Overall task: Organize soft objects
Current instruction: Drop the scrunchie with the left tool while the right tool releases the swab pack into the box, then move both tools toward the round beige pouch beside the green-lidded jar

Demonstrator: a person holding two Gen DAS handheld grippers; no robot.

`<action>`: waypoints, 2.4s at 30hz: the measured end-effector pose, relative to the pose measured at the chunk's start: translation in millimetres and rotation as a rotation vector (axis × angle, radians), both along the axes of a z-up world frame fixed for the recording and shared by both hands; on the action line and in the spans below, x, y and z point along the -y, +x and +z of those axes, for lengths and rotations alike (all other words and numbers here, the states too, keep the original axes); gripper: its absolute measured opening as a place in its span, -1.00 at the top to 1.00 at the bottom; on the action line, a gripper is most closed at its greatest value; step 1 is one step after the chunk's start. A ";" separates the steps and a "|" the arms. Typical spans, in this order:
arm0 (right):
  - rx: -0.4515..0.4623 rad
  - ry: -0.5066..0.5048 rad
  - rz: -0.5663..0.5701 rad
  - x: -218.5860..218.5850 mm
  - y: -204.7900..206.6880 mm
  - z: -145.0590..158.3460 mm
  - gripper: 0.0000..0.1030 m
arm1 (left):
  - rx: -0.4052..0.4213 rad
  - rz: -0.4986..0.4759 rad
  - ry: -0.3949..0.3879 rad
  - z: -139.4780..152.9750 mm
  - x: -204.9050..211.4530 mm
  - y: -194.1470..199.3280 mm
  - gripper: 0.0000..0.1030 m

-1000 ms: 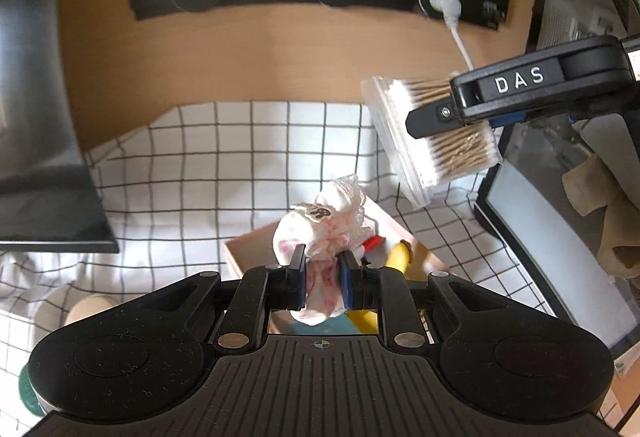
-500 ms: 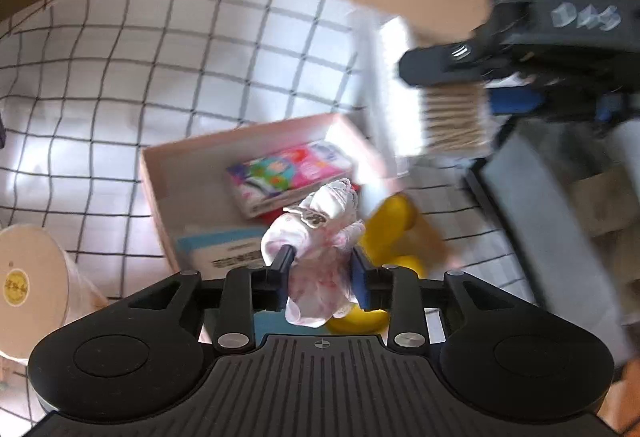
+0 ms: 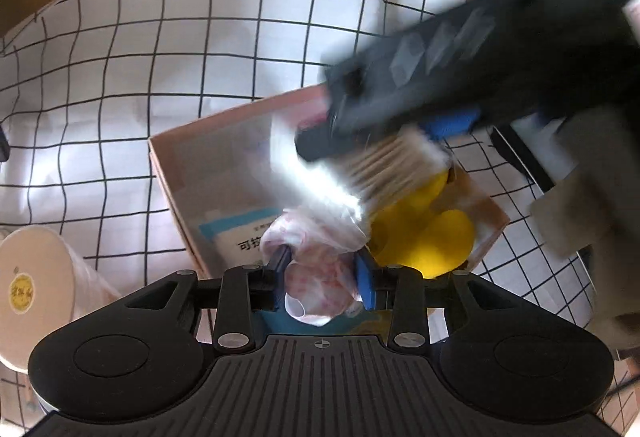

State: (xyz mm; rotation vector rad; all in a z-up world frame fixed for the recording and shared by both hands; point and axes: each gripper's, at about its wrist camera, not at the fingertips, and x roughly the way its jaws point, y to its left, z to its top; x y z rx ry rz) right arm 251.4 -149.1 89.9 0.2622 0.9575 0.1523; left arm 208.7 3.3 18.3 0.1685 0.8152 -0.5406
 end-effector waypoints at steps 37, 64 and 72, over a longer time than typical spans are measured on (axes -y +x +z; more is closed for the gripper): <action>0.134 -0.262 0.105 -116.5 -20.8 83.6 -0.70 | 0.194 0.642 -0.181 44.2 -318.9 -139.9 0.28; -0.026 -0.295 0.293 -268.4 54.3 58.2 -0.49 | -0.164 0.227 -0.260 87.5 -328.0 72.0 0.28; -0.001 -0.274 0.383 -257.3 44.2 46.3 0.26 | -0.210 0.159 -0.170 55.0 -299.2 128.8 0.28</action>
